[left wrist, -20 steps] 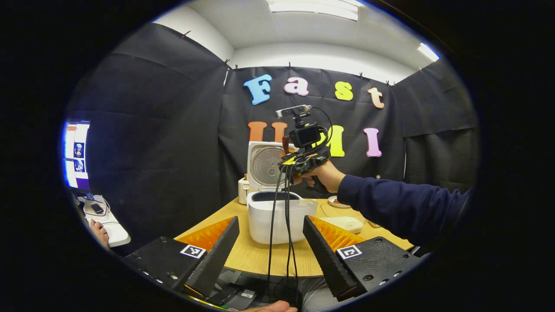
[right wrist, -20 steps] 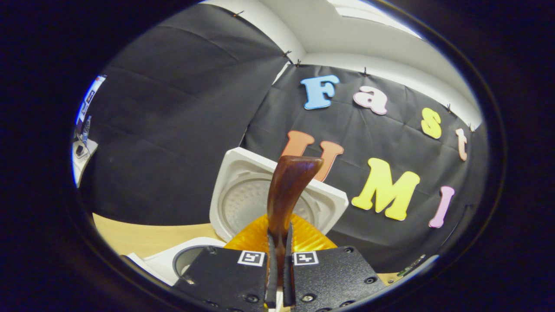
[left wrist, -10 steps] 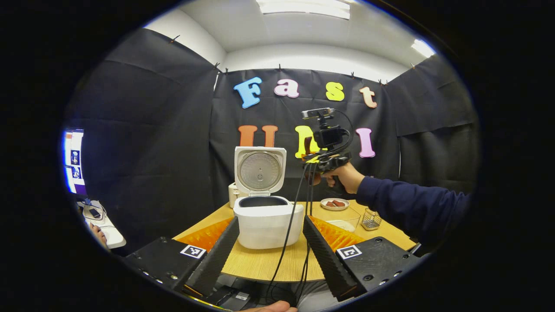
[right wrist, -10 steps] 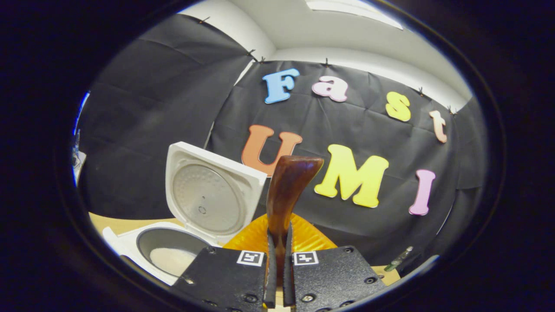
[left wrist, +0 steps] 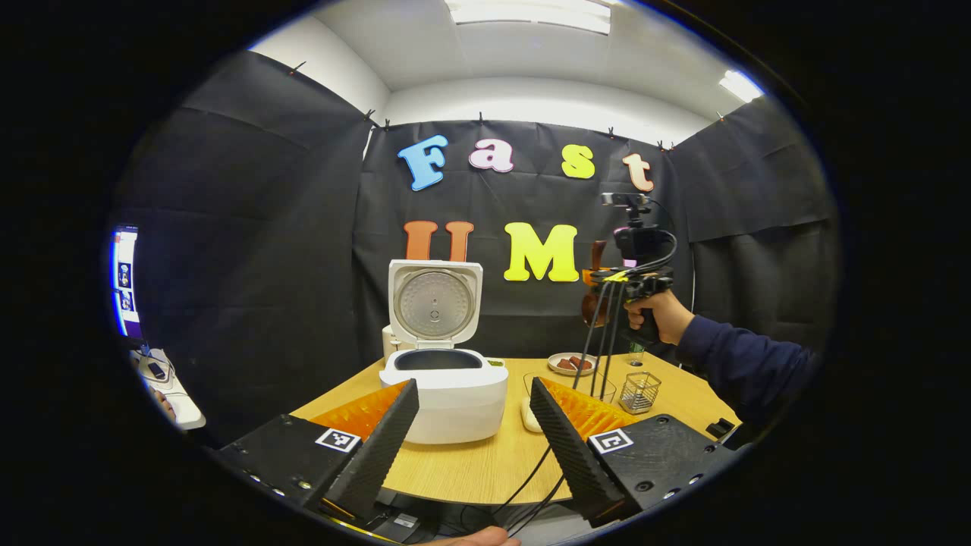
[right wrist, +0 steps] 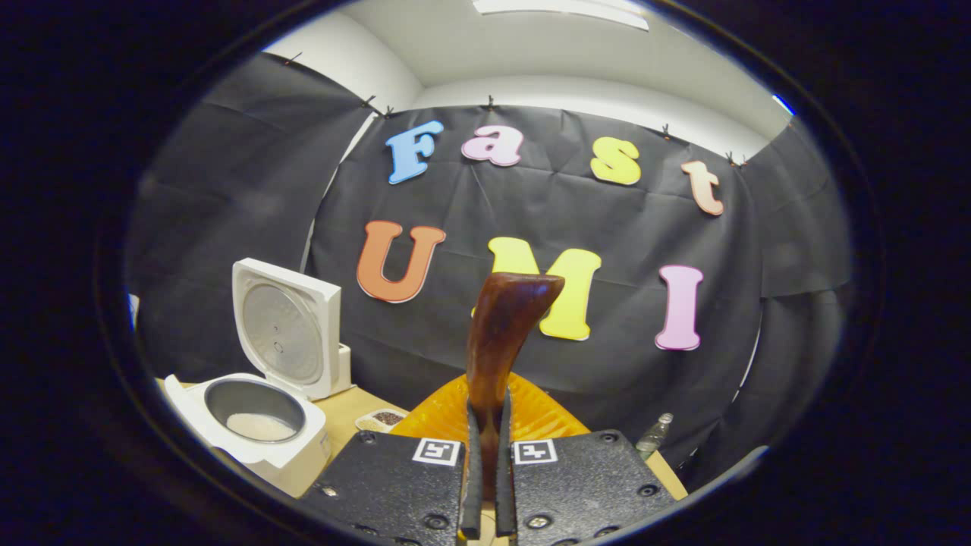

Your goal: Close the left gripper, press the button to open the rice cooker; take a wooden spoon from the chopstick holder with the right hand, scoop a spoonful of rice and pour it into the rice cooker, then put the wooden spoon back into the chopstick holder.

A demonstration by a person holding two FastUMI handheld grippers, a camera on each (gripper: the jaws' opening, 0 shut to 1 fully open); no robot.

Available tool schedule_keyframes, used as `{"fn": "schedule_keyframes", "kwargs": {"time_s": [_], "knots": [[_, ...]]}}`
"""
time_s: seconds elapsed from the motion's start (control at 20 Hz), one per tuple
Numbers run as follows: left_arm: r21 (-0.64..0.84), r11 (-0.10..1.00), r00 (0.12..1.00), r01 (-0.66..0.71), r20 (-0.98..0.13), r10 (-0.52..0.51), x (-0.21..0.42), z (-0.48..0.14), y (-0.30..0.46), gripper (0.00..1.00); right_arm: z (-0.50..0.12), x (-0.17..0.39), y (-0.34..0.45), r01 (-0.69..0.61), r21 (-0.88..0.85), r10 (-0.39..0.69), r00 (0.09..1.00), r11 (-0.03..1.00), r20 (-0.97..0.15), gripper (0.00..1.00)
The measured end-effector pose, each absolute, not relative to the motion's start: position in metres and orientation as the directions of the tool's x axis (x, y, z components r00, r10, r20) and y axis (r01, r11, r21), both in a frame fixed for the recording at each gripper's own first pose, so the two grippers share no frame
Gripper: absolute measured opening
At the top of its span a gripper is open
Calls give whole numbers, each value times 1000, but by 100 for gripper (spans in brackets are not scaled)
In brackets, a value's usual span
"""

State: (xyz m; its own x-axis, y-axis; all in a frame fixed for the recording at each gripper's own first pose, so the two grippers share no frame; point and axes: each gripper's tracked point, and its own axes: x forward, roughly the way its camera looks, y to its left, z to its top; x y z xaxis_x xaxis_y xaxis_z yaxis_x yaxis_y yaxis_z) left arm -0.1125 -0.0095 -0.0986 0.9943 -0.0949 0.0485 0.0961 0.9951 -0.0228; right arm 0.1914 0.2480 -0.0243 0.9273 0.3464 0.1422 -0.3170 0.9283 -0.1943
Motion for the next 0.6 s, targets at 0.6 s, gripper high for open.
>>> {"fn": "schedule_keyframes", "kwargs": {"time_s": [0.6], "knots": [[-9, 998, 997, 68, 39, -68, -73, -101, -44, 94, -65, 175, 106, -255, 34, 252, 965, 966, 66, 13]]}}
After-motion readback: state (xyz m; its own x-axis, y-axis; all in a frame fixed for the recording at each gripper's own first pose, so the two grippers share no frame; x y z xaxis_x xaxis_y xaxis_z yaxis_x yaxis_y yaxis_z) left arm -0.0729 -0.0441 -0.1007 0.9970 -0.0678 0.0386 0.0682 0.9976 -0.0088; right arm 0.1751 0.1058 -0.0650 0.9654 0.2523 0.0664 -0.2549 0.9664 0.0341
